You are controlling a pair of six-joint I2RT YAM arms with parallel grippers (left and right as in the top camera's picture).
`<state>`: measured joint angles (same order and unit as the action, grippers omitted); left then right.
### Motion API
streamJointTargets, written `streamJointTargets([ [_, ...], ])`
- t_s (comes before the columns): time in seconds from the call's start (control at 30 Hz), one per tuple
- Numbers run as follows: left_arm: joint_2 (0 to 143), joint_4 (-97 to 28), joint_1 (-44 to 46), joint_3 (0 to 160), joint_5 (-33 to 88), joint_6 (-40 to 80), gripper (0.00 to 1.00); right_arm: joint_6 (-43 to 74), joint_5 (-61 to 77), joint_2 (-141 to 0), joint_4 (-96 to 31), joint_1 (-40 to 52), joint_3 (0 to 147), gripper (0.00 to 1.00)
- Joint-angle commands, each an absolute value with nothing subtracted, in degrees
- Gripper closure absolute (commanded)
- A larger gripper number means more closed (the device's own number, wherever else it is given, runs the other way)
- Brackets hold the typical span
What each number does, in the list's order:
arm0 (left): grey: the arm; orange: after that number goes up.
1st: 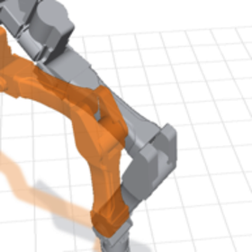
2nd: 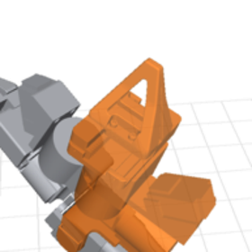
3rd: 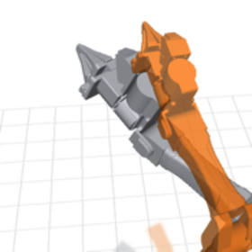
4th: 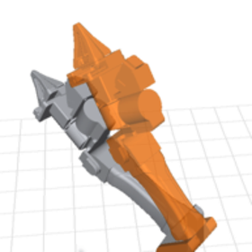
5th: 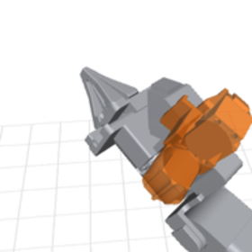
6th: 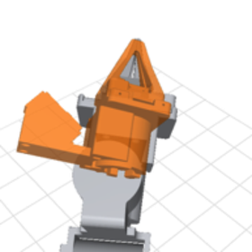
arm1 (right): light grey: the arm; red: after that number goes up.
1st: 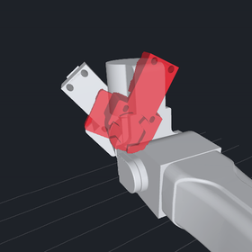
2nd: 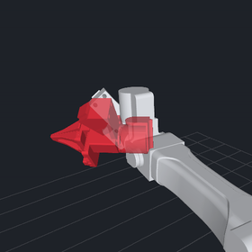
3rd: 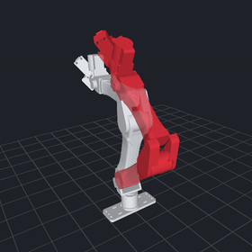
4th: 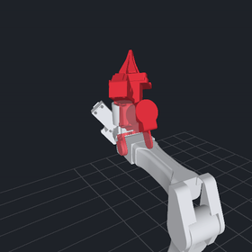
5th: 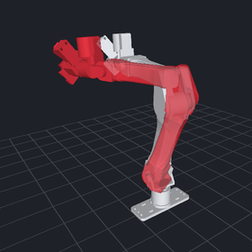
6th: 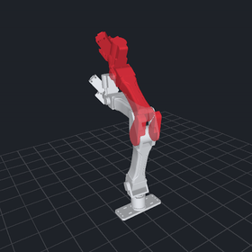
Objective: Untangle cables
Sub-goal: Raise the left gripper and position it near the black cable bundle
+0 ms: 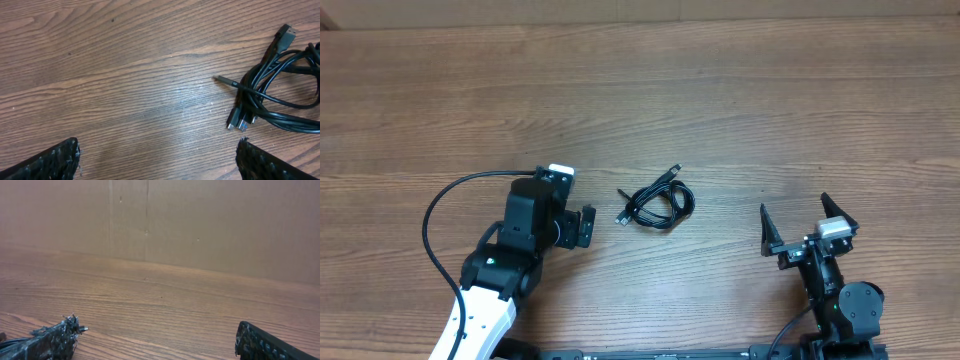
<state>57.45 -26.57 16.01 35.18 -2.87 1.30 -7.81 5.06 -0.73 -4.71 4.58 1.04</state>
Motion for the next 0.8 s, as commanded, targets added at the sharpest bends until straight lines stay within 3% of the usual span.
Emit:
streamJointTargets([
  [0.0, 57.65, -26.33, 15.77, 36.49, -2.92, 0.84, 0.01, -8.23, 4.56, -0.16, -4.45, 4.45, 0.47, 0.00],
  [0.77, 59.18, -25.87, 15.77, 36.49, 10.04, 0.82, 0.00, -8.23, 4.56, -0.16, -4.45, 4.45, 0.45, 0.00],
])
